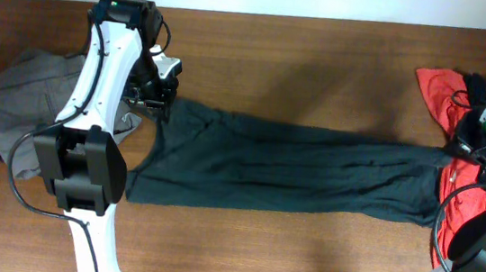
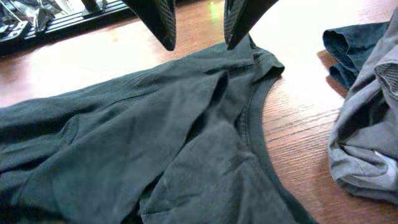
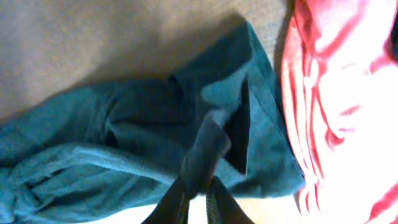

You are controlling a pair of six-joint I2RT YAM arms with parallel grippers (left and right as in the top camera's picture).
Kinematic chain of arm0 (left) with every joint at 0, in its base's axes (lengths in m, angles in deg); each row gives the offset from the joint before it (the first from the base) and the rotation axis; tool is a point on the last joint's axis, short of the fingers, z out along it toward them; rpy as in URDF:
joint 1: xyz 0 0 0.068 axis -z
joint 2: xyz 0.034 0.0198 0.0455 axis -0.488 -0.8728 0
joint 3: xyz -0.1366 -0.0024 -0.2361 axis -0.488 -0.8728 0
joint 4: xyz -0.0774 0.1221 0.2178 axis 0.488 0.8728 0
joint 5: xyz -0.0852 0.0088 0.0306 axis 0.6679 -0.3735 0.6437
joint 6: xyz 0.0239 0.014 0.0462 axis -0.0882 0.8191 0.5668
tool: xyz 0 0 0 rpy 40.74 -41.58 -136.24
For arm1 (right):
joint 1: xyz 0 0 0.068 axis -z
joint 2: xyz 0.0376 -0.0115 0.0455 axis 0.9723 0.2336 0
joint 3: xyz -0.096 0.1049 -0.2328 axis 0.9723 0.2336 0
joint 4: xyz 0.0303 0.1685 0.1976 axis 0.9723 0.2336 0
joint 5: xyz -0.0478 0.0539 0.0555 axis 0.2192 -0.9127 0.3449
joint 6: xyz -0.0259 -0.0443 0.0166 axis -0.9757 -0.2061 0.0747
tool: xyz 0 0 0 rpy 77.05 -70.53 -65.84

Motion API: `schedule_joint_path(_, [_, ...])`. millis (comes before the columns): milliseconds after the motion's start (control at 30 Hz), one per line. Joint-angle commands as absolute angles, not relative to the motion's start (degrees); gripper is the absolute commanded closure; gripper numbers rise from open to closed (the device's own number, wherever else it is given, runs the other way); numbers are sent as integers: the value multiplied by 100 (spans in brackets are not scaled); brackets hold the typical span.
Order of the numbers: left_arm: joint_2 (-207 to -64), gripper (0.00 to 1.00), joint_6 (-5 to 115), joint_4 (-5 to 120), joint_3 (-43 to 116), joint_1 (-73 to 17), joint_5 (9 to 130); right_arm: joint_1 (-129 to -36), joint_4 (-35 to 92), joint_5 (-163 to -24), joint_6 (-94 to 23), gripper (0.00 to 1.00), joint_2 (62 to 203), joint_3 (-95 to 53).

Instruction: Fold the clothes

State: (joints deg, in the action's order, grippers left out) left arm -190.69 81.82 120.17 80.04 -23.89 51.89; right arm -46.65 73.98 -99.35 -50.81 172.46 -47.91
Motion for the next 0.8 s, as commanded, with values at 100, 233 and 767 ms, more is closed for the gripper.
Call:
schedule_joint_path(100, [-18918, 73, 8193, 12030, 7974, -2424, 5027, -4682, 7682, -9495, -5100, 75, 17117, -4878])
schedule_joint_path(233, [-18918, 71, 8193, 12028, 7974, -2428, 5025, -4684, 7874, -8960, -5024, 58, 17117, -4878])
schedule_joint_path(767, [-18918, 53, 8196, 11400, 7974, -2210, 5580, -4680, 7072, -9414, -4831, 33, 17381, -4834])
